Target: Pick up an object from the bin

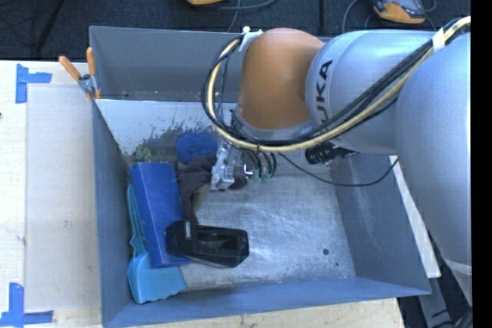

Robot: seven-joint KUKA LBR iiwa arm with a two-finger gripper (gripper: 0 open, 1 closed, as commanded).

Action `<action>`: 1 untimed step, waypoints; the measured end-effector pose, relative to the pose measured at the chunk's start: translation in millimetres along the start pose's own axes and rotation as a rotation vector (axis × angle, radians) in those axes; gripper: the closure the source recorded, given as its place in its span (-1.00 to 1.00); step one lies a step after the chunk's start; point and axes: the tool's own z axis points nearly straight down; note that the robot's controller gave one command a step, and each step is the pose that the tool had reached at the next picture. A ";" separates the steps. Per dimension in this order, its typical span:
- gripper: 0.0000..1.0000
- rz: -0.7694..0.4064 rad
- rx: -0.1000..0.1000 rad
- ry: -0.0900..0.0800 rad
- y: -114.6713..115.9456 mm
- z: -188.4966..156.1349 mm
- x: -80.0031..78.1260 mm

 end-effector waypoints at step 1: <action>1.00 0.073 -0.012 -0.008 -5.2 36.1 4.9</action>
Offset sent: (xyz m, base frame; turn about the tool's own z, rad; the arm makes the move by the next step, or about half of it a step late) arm 0.0057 0.1073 0.0695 0.0346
